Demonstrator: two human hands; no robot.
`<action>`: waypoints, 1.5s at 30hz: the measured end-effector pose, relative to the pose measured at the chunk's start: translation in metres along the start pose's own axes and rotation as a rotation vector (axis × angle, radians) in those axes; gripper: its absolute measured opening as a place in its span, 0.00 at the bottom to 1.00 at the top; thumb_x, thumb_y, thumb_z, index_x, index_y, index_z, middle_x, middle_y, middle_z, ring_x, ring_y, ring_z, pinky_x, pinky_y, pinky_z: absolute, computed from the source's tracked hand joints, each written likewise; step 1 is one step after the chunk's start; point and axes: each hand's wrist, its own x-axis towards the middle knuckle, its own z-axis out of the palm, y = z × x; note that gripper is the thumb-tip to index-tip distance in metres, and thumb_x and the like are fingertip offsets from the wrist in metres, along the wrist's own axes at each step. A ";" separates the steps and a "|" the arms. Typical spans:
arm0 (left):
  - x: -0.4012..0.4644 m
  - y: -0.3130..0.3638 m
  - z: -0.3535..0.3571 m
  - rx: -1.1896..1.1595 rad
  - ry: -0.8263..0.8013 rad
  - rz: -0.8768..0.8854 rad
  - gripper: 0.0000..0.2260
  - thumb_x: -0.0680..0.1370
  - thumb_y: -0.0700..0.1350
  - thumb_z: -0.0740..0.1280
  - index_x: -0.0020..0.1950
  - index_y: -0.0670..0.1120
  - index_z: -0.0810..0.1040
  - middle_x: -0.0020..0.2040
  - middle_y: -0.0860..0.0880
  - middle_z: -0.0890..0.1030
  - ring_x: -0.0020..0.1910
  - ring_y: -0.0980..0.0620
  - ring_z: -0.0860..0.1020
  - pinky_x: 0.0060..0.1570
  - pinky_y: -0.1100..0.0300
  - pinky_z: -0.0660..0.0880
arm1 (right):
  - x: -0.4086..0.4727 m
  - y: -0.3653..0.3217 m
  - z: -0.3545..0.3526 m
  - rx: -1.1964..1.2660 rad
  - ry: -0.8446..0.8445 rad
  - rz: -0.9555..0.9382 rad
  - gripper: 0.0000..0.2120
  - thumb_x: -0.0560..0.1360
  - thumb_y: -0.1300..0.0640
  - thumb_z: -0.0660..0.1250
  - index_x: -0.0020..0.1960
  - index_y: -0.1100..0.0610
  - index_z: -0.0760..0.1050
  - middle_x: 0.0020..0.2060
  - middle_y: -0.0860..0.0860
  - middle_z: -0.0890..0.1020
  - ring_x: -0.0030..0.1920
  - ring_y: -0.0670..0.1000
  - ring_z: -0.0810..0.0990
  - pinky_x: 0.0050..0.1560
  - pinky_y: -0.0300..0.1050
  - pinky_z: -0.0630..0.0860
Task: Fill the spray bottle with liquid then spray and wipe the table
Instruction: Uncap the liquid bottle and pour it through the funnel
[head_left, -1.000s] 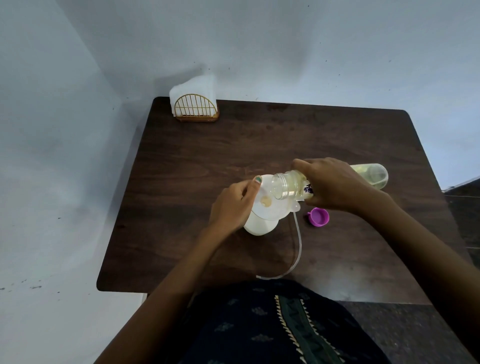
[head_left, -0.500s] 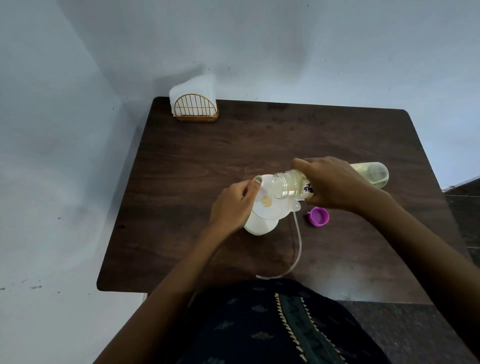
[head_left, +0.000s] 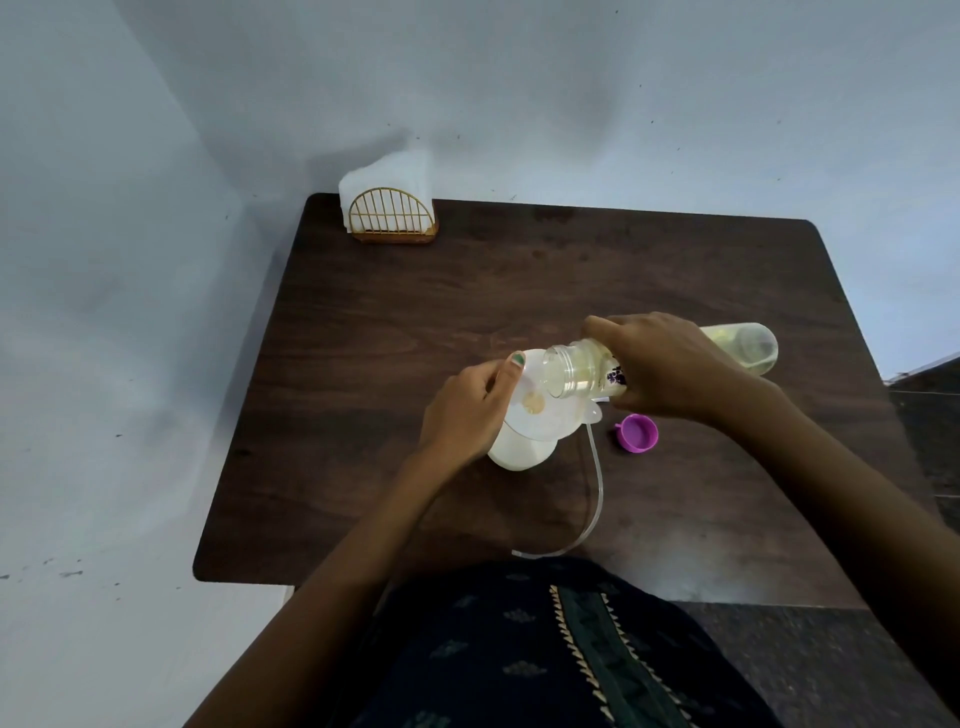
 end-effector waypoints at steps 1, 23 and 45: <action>0.000 0.000 0.000 -0.001 0.000 -0.001 0.18 0.81 0.60 0.53 0.46 0.52 0.78 0.33 0.56 0.76 0.39 0.51 0.79 0.37 0.57 0.69 | 0.000 0.000 0.000 0.000 -0.001 0.000 0.22 0.67 0.56 0.73 0.58 0.55 0.70 0.46 0.52 0.81 0.43 0.54 0.80 0.39 0.44 0.72; 0.001 -0.001 0.000 -0.004 -0.002 -0.011 0.19 0.81 0.60 0.53 0.42 0.52 0.77 0.33 0.54 0.77 0.38 0.51 0.79 0.40 0.50 0.75 | 0.000 0.000 0.001 0.019 0.023 -0.010 0.22 0.66 0.56 0.74 0.57 0.55 0.71 0.45 0.52 0.82 0.42 0.54 0.80 0.40 0.48 0.76; -0.002 0.001 -0.002 0.007 0.008 -0.007 0.21 0.81 0.60 0.53 0.35 0.51 0.72 0.30 0.54 0.74 0.38 0.48 0.80 0.37 0.56 0.70 | 0.001 0.000 0.003 0.015 0.031 -0.008 0.21 0.66 0.56 0.73 0.55 0.55 0.71 0.44 0.51 0.81 0.41 0.55 0.80 0.41 0.52 0.78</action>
